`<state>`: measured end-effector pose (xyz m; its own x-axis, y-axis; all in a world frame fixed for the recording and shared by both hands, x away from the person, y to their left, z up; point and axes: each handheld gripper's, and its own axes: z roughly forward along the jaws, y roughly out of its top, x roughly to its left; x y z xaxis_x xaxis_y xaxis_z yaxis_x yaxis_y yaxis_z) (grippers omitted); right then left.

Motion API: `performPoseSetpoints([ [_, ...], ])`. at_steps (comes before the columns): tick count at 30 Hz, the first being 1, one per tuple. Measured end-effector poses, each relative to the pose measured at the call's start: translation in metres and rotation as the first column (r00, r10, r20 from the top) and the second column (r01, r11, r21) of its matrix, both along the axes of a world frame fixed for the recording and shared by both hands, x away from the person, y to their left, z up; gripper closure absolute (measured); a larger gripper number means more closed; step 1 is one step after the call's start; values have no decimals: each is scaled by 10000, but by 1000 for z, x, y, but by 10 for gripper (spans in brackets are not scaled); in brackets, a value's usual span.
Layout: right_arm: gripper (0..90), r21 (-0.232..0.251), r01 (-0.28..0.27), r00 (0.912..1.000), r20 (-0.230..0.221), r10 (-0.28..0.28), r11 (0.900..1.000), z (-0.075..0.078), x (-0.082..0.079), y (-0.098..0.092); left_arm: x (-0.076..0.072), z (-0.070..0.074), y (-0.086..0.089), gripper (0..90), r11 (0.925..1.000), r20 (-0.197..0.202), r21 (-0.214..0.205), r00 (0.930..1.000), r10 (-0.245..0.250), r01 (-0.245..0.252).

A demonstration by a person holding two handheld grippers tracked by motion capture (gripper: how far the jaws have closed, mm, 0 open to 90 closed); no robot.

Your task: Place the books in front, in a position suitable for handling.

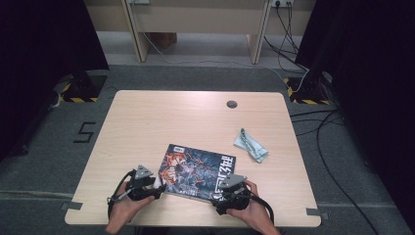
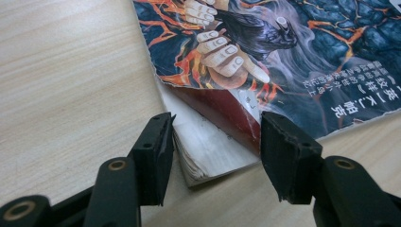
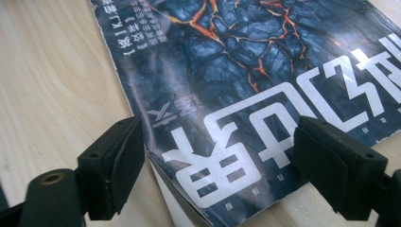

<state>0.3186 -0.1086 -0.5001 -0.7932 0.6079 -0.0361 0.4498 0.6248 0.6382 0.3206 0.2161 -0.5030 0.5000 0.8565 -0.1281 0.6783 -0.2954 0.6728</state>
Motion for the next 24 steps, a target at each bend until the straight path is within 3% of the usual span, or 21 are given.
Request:
performPoseSetpoints([
  [8, 121, -283, 316, 9995, 55, -314, 9991, -1, 6, -5, -8, 0, -3, 444, 9999, -41, 14, 9998, -169, 169],
  [10, 115, -323, 423, 9991, 75, -421, 9986, -1, 10, -8, -12, -1, -6, 433, 9985, -140, 357, 9991, -408, 412],
  [11, 124, -327, 580, 9983, 9, -580, 9978, -2, 13, -9, -14, -1, -8, 428, 9969, -5, 620, 9988, -488, 487],
  [13, 142, -108, 851, 9960, -255, -853, 9963, -3, 19, -15, -19, 0, -12, 425, 9950, -3, 777, 9980, -634, 632],
  [16, 154, 30, 1278, 9912, -364, -1276, 9918, -3, 29, -23, -24, 0, -17, 427, 9953, -64, 572, 9969, -779, 781],
  [19, 170, 67, 1436, 9893, -274, -1434, 9896, -3, 37, -26, -26, 0, -20, 422, 9941, -56, 628, 9961, -880, 882],
  [24, 178, 11, 1759, 9830, -539, -1756, 9844, -2, 53, -24, -38, 1, -31, 409, 9888, 73, 850, 9923, -1236, 1225],
])
